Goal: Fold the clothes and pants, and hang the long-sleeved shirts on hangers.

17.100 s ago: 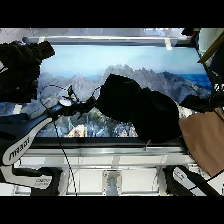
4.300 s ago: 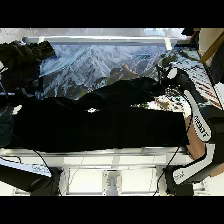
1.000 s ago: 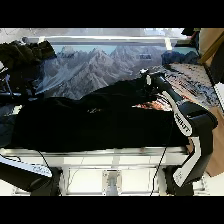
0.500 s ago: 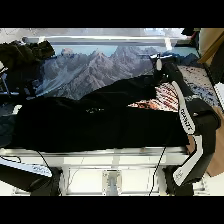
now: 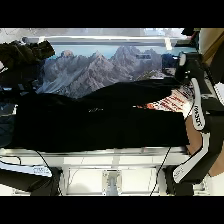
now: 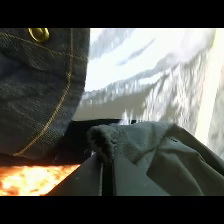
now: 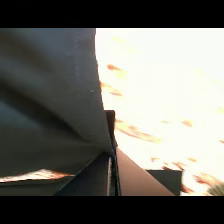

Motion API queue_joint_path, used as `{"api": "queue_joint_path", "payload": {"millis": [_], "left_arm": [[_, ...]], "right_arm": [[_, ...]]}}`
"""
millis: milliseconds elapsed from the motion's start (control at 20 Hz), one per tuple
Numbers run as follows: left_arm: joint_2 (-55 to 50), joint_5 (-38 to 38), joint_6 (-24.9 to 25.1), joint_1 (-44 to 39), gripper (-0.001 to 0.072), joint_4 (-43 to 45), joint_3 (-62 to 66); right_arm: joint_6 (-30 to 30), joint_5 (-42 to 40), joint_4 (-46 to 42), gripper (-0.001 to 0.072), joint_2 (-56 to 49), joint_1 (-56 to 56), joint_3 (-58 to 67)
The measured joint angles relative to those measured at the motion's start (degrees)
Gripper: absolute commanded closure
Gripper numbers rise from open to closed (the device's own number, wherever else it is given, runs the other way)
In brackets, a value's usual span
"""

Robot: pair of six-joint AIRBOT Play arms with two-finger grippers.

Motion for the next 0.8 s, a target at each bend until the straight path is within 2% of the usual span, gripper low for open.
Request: {"api": "queue_joint_path", "payload": {"millis": [250, 300, 350, 400, 650, 800], "left_arm": [[0.33, 3.85, -1.53, -1.75, 0.0688, -0.42, 0.07], [0.35, 4.46, -1.79, -2.38, 0.0688, -0.48, 0.07], [0.35, 5.03, -1.97, -2.93, 0.0688, -0.59, 0.07], [0.37, 5.38, -2.14, -3.56, 0.0688, -0.57, 0.07], [0.37, 6.47, -3.54, -5.29, 0.0687, -0.61, 0.07], [0.39, 6.64, -4.98, -5.60, 0.0688, -0.61, 0.07]], "right_arm": [[-0.74, 1.36, 0.11, 0.0702, 0.02, -5.92, -4.00], [-0.87, 1.36, 0.11, 0.0660, 0.00, -6.60, -5.84], [-0.90, 1.42, 0.13, 0.0461, 0.02, -7.08, -7.78], [-0.94, 1.57, 0.13, 0.0333, 0.00, -7.45, -10.01], [-1.18, 0.50, 1.20, 0.0323, 1.73, -8.20, -13.92], [-3.02, -5.73, 6.78, 0.0324, 3.50, -8.46, -10.51]]}}
